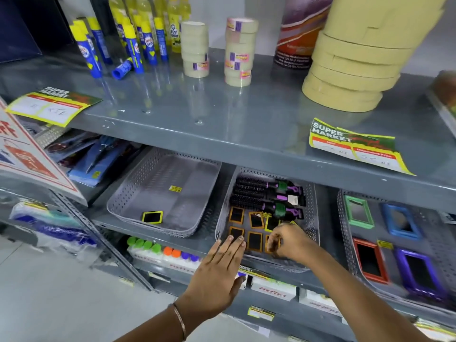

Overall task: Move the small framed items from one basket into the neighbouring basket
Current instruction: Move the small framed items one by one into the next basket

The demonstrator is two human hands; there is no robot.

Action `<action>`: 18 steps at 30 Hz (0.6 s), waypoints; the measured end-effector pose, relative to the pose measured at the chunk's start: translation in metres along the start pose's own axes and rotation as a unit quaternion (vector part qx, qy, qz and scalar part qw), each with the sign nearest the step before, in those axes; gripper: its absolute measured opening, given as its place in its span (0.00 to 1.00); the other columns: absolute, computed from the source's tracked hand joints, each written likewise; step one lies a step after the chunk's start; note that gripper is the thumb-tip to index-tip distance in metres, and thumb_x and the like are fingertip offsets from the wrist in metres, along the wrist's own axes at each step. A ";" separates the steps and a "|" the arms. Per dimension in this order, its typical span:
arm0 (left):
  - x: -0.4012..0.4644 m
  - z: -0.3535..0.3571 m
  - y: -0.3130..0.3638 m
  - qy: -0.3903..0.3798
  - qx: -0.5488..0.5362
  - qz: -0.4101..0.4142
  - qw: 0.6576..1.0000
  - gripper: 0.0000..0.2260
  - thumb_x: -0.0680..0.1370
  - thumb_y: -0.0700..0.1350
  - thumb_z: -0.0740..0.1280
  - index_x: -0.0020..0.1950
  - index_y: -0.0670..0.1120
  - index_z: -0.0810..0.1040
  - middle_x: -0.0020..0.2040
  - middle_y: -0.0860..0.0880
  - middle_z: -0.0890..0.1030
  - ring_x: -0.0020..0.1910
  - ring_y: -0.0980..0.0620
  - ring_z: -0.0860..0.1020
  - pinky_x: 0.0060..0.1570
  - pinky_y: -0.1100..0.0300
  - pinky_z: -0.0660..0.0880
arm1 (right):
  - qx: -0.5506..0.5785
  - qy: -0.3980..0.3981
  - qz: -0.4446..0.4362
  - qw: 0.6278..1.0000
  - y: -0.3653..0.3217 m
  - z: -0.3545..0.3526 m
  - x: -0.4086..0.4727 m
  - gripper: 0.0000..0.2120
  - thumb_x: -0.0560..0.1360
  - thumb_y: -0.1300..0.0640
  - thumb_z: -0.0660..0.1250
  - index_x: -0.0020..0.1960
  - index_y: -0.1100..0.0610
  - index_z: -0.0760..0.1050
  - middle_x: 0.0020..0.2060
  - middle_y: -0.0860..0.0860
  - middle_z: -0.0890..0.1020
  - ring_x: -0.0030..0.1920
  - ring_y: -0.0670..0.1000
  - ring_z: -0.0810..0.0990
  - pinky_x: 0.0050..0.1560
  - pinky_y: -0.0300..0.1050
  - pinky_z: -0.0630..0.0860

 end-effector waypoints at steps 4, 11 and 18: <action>-0.002 0.000 -0.004 0.005 -0.006 -0.001 1.000 0.30 0.83 0.56 0.56 0.80 0.42 0.56 0.80 0.46 0.56 0.79 0.47 0.52 0.73 0.50 0.50 | -0.018 0.002 0.007 1.000 -0.002 -0.002 -0.002 0.09 0.67 0.65 0.73 0.43 0.53 0.84 0.43 0.48 0.85 0.45 0.47 0.83 0.50 0.45 0.82; -0.027 -0.013 -0.050 0.037 -0.004 -0.115 0.993 0.31 0.83 0.56 0.58 0.80 0.39 0.56 0.80 0.43 0.57 0.79 0.44 0.52 0.73 0.47 0.52 | 0.038 0.110 -0.110 0.987 -0.085 -0.029 0.021 0.13 0.72 0.50 0.75 0.55 0.49 0.81 0.51 0.45 0.83 0.52 0.47 0.82 0.54 0.45 0.79; -0.049 -0.022 -0.089 0.024 0.041 -0.177 0.983 0.31 0.81 0.58 0.59 0.77 0.39 0.63 0.77 0.42 0.63 0.77 0.42 0.58 0.72 0.45 0.51 | 0.024 0.038 -0.258 0.965 -0.244 0.013 0.099 0.13 0.71 0.58 0.75 0.55 0.59 0.83 0.54 0.55 0.86 0.55 0.54 0.83 0.52 0.38 0.74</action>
Point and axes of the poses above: each hand's wrist, its own x-axis towards the middle knuckle, its own z-axis out of the palm, y = z × x, the point moved 4 cm from there along x, towards the middle knuckle
